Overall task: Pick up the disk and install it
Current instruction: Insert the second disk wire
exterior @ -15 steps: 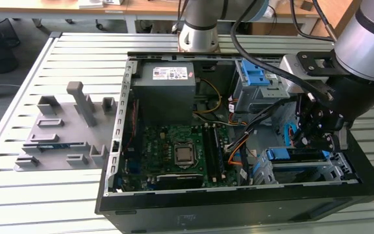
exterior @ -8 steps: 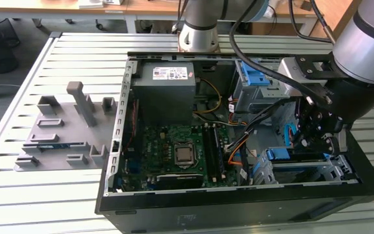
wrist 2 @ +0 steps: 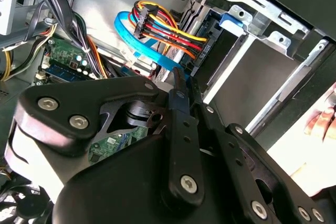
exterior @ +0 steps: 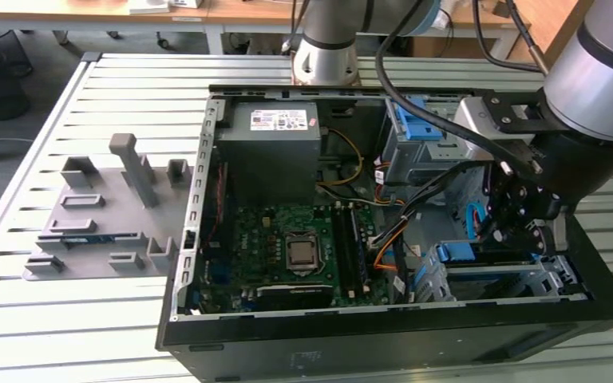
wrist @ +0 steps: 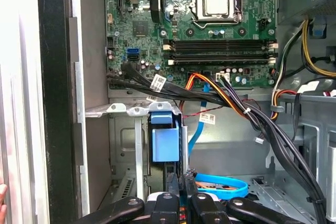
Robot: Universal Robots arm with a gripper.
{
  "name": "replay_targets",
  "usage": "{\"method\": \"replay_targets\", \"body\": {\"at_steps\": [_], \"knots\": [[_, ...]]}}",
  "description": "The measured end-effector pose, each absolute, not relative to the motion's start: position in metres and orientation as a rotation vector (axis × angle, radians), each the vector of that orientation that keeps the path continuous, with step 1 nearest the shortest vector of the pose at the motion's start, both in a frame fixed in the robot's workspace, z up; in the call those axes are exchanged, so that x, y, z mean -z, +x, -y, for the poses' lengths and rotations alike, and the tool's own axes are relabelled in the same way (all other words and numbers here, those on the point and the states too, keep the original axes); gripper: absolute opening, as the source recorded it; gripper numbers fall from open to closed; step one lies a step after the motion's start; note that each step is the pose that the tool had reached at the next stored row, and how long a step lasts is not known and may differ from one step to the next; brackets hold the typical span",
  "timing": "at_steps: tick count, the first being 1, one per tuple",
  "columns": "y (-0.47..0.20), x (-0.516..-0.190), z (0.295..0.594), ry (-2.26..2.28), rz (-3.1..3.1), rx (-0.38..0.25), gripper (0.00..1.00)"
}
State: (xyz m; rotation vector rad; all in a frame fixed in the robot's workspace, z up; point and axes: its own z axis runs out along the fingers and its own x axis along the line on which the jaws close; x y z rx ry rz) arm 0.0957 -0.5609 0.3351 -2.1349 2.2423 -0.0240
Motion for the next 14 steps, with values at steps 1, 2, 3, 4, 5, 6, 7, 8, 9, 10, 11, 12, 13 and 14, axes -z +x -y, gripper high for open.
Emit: {"method": "replay_targets", "body": {"at_steps": [1, 2, 3, 4, 5, 6, 7, 8, 9, 10, 11, 12, 13, 14], "knots": [[0.0957, -0.335, 0.5609, -2.135, -2.242, 0.024, 0.16], [0.0957, -0.3349, 0.561, -2.135, -2.242, 0.024, 0.16], [0.0957, -0.3348, 0.561, -2.135, -2.242, 0.024, 0.16], [0.0958, -0.3347, 0.561, -2.135, -2.242, 0.024, 0.16], [0.0958, -0.3346, 0.5609, -2.135, -2.242, 0.024, 0.16], [0.0959, -0.3345, 0.5609, -2.135, -2.242, 0.024, 0.16], [0.0959, -0.3345, 0.5609, -2.135, -2.242, 0.024, 0.16], [0.0961, -0.3345, 0.5609, -2.135, -2.242, 0.024, 0.16], [0.0963, -0.3345, 0.5609, -2.135, -2.242, 0.024, 0.16], [0.0965, -0.3345, 0.5609, -2.135, -2.242, 0.024, 0.16], [0.0965, -0.3345, 0.5609, -2.135, -2.242, 0.024, 0.16], [0.0965, -0.3346, 0.561, -2.135, -2.242, 0.024, 0.16], [0.0966, -0.3346, 0.5611, -2.135, -2.242, 0.024, 0.16], [0.0966, -0.3346, 0.5613, -2.135, -2.242, 0.024, 0.16]]}}
